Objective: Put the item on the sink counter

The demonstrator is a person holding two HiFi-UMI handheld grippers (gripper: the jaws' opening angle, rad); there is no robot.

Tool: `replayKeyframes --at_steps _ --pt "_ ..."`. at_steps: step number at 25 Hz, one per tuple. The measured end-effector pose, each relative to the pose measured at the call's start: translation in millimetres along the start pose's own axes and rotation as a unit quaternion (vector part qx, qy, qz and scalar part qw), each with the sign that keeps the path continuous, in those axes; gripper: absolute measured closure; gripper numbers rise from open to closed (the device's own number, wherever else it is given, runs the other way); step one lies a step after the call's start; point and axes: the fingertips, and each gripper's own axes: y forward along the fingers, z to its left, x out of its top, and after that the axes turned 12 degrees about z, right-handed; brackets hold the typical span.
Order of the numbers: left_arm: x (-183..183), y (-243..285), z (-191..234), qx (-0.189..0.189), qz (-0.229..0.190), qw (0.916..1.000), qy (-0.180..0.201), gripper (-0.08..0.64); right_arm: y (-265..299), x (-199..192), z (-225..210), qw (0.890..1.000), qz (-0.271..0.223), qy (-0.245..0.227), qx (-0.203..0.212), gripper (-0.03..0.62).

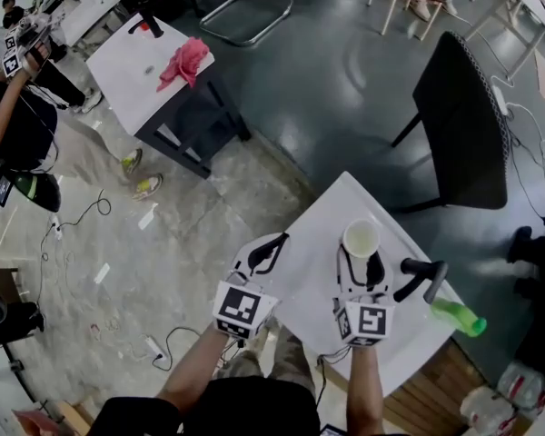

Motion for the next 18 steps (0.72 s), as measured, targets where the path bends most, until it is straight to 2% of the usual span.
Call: replayKeyframes --at_steps 4,12,18 --pt "-8.0 15.3 5.0 0.001 0.013 0.9999 -0.01 0.558 18.7 0.5 -2.3 1.0 0.005 -0.005 0.005 0.339" --pt "-18.1 41.6 16.1 0.006 0.02 0.9997 -0.014 0.558 53.9 -22.5 -11.2 1.0 0.024 -0.006 0.013 0.339" --pt "-33.5 54.9 20.4 0.005 0.043 0.9987 -0.026 0.558 73.8 -33.5 -13.3 0.999 0.036 -0.01 0.017 0.339"
